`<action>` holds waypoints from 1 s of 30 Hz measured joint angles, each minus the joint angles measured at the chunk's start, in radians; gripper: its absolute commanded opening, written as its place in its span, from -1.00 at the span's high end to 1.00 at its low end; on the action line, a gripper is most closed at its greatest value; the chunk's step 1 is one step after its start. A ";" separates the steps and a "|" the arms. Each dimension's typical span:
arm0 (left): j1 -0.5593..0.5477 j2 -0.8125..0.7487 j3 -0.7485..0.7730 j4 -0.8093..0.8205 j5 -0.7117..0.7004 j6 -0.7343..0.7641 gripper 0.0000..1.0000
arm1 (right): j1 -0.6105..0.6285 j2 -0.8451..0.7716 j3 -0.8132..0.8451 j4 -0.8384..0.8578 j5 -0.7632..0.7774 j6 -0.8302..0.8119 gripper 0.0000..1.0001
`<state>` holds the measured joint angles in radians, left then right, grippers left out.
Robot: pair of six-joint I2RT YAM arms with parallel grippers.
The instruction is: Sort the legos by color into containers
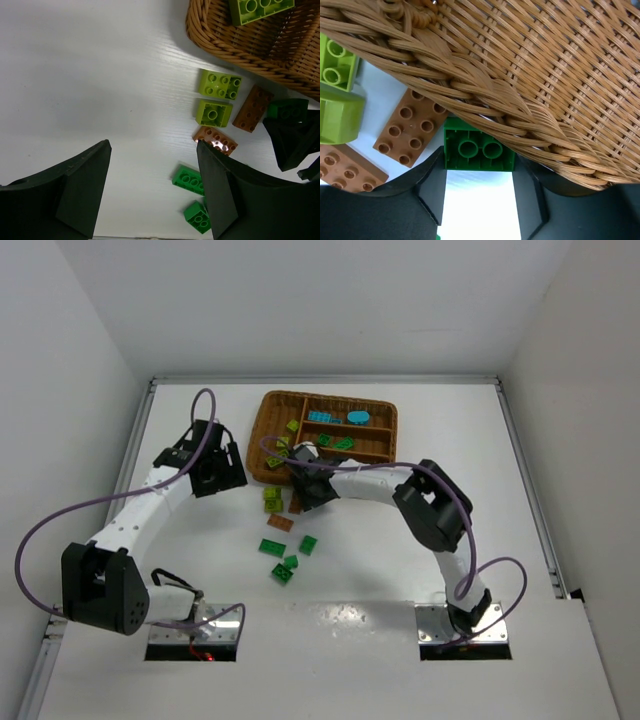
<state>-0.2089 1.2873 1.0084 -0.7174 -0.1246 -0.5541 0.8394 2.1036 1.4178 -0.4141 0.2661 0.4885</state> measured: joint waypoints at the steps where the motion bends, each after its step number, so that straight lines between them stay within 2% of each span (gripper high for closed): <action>1: 0.000 0.000 0.000 0.000 0.000 0.000 -0.52 | 0.000 -0.002 -0.005 0.006 0.003 0.001 0.18; 6: 0.000 0.000 0.000 0.000 0.000 0.000 -0.52 | 0.002 -0.074 -0.069 0.016 0.040 0.002 0.18; 10: 0.000 0.000 0.000 0.000 0.000 0.000 -0.52 | -0.011 -0.227 -0.123 -0.010 0.082 0.012 0.18; 15: 0.000 0.000 0.000 0.000 0.000 0.000 -0.52 | -0.131 -0.338 -0.109 -0.003 0.093 0.022 0.18; 20: 0.000 0.000 0.002 0.000 0.000 0.000 -0.52 | -0.279 -0.230 0.027 -0.021 0.100 0.035 0.18; 25: 0.000 0.000 0.002 0.000 0.000 0.003 -0.52 | -0.338 -0.078 0.160 -0.033 0.101 0.043 0.18; 27: 0.000 0.000 0.004 -0.002 -0.001 0.004 -0.52 | -0.350 -0.026 0.205 -0.038 0.099 0.053 -0.04; 29: 0.000 0.000 0.008 -0.004 -0.002 0.004 -0.52 | -0.357 0.019 0.246 -0.045 0.097 0.066 -0.58; 30: 0.000 0.000 0.010 -0.005 -0.002 0.004 -0.52 | -0.360 0.041 0.270 -0.053 0.097 0.072 -0.64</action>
<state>-0.2089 1.2877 1.0180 -0.7219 -0.1261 -0.5499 0.4797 2.1445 1.6878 -0.4675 0.3634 0.5610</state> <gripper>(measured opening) 0.757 0.721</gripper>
